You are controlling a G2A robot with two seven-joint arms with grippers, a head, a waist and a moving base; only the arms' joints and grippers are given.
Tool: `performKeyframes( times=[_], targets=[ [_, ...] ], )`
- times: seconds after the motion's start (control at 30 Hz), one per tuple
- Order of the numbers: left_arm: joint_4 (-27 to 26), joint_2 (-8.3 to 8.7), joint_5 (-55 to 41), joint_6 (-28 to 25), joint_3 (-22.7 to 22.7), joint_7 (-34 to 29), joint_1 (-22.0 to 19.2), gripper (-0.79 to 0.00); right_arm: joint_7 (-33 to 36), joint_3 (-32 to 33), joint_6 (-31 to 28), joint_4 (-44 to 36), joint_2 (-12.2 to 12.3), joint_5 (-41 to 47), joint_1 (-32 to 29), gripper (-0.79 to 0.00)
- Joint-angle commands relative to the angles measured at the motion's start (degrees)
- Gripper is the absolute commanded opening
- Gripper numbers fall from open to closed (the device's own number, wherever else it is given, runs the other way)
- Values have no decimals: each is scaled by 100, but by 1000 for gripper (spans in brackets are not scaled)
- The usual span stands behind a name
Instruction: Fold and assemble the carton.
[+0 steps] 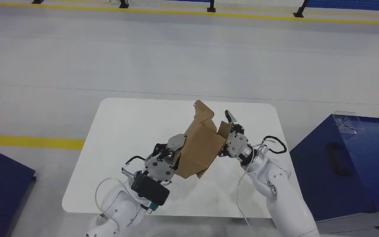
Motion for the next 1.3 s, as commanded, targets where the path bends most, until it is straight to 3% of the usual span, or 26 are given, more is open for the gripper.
performKeyframes(
  times=[0.0, 0.13, 0.23, 0.33, 0.4, 0.63, 0.77, 1.03, 1.13, 1.27],
  targets=[
    [8, -13, -150, 117, -78, -343, 31, -785, 195, 224, 2, 157, 44, -392, 59, 0],
    [-77, -94, -1302, 136, -195, -1598, -20, -785, 668, 767, 404, 368, 164, -829, 180, 0],
    [-129, -172, -3082, -90, -308, -2497, -82, -785, 1079, 1149, 587, 264, 249, -1151, 213, 0],
    [-42, -231, -5297, -309, -542, -3749, -252, -785, 1467, 1390, 645, 16, 306, -1380, 166, 0],
    [96, -245, -6274, -304, -646, -4674, -422, -785, 1724, 1446, 743, -186, 331, -1465, 76, 0],
    [624, -320, -9216, 72, -763, -6632, -827, -785, 1724, 1446, 743, -186, 331, -1465, 76, 0],
    [975, -378, -10696, 349, -813, -7167, -1034, -785, 1724, 1446, 743, -186, 331, -1465, 76, 0],
    [976, -384, -10809, 371, -799, -7178, -1005, -785, 1711, 1448, 715, -218, 331, -1460, 70, 0],
    [1167, -433, -12113, 1299, -839, -7475, -1047, -785, 1918, 1650, 388, -443, 385, -2077, 123, 0],
    [1837, -489, -13848, 3654, -963, -7728, -1478, -785, 2551, 1926, -235, -379, 479, -3116, 144, 0]
  ],
)
